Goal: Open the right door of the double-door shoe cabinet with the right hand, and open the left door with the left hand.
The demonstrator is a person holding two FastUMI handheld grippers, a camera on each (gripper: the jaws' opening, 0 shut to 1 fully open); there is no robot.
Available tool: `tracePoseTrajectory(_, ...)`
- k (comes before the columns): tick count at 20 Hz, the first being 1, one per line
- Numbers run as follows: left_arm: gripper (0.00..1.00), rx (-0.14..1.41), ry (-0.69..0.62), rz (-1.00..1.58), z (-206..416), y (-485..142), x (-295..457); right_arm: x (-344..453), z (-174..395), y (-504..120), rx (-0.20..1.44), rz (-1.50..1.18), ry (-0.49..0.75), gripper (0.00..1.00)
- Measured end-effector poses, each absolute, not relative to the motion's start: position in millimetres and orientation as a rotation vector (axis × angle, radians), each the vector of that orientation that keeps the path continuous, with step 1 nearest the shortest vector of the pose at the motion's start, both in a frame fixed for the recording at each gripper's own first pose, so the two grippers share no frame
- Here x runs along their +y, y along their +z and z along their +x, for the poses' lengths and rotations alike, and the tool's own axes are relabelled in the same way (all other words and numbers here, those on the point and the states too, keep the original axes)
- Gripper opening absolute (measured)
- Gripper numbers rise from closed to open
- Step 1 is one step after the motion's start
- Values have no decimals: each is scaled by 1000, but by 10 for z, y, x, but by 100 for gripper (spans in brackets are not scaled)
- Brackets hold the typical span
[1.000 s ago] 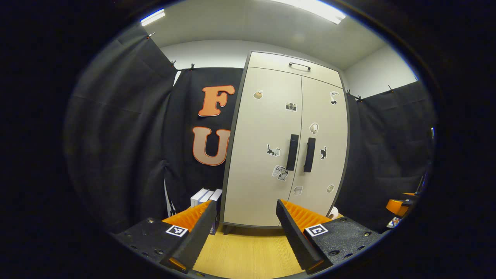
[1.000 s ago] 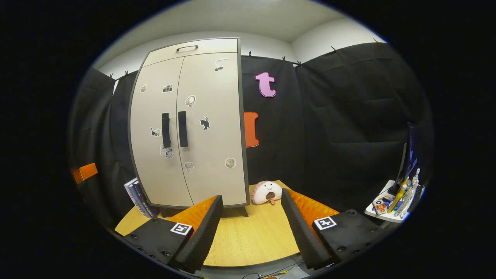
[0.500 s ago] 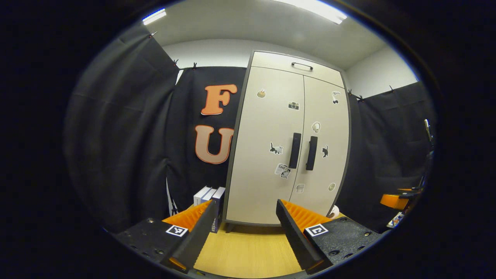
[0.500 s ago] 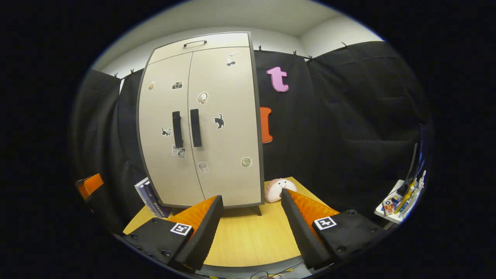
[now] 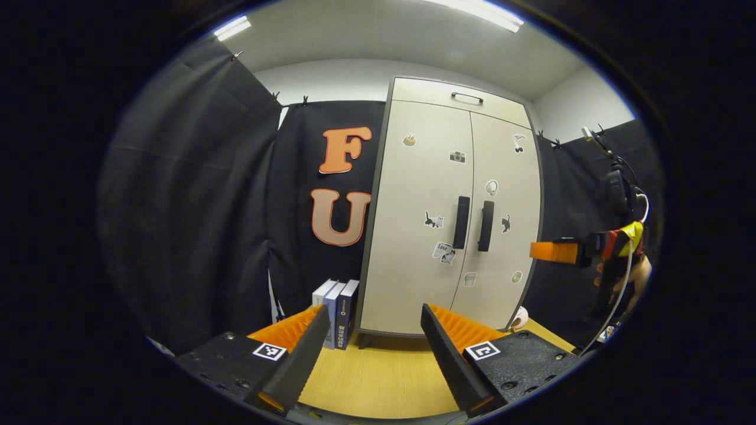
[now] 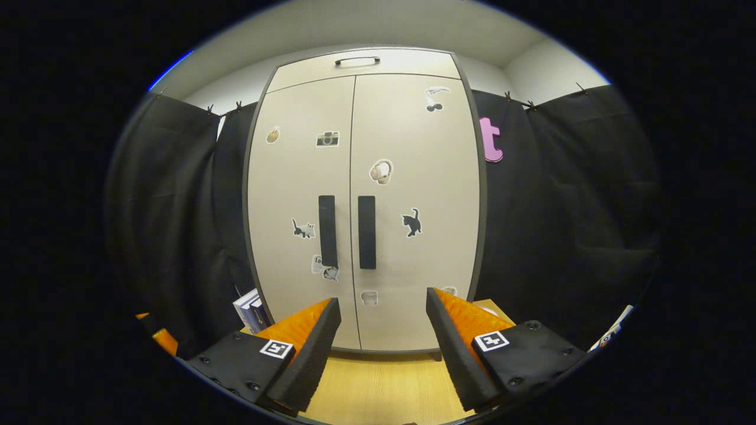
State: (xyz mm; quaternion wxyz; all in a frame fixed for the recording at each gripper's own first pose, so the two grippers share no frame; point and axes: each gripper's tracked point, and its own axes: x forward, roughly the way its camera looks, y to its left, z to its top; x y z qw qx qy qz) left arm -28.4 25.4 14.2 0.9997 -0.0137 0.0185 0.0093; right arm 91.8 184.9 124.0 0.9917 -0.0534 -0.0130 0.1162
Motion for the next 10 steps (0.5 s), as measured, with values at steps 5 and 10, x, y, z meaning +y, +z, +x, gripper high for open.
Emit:
tracePoseTrajectory(5, 95, 44, 43, -72, -335, 142, 319, 2091, 1407, 1573, -58, -88, 228, 96)
tracePoseTrajectory(10, 95, 34, 84, -46, -356, 199, 504, 2176, 1964, 1664, -61, -66, 199, 96)
